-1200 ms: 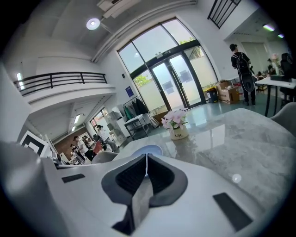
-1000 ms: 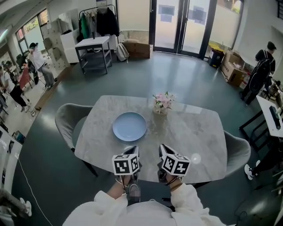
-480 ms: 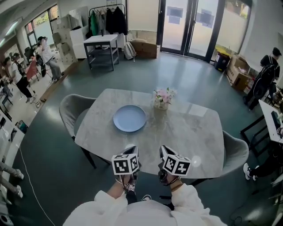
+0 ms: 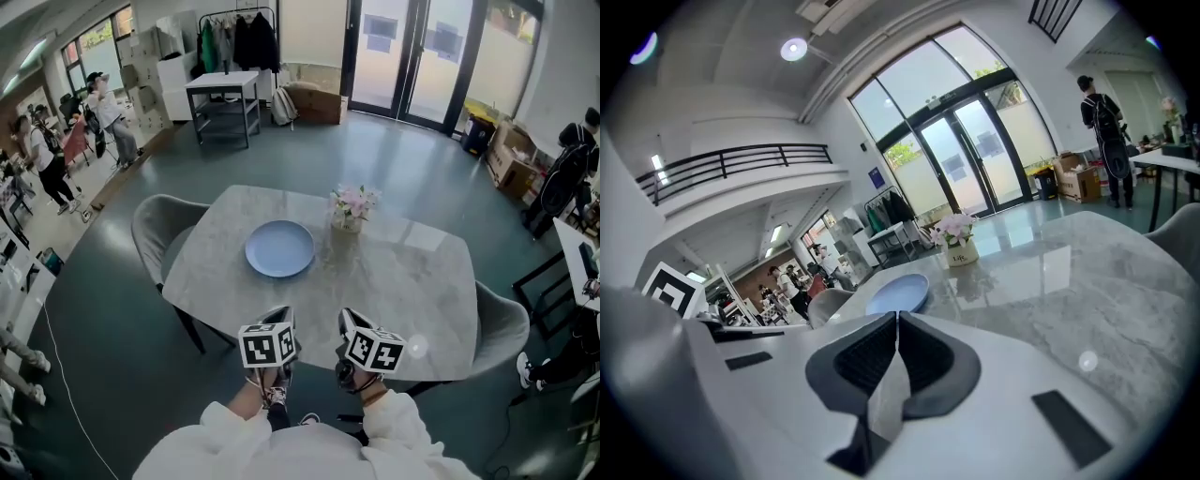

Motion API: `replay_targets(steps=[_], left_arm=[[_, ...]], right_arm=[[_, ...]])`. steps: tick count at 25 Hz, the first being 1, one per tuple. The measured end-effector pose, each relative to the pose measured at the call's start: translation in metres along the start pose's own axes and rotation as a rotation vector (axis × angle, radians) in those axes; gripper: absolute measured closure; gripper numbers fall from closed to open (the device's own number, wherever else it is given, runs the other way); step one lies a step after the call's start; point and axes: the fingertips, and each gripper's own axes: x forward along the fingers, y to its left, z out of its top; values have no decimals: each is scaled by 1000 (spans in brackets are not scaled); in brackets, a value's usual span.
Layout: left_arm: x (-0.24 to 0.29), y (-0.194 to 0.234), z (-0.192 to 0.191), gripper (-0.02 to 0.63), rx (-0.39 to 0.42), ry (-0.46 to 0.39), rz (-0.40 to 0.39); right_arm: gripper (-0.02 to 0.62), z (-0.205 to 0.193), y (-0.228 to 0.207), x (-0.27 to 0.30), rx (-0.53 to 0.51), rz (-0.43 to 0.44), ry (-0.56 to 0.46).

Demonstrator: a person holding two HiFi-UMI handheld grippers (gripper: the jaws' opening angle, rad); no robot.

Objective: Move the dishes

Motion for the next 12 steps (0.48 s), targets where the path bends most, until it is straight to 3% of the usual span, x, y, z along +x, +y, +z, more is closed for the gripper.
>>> replay_targets(steps=[6,12], left_arm=[[8,0,5,598,13,1,1],[11,1,11,598,27,2,-5]], right_arm=[[538,2,-2,6,-47,-8,21],[538,3,-1,11,-25,-5,19]])
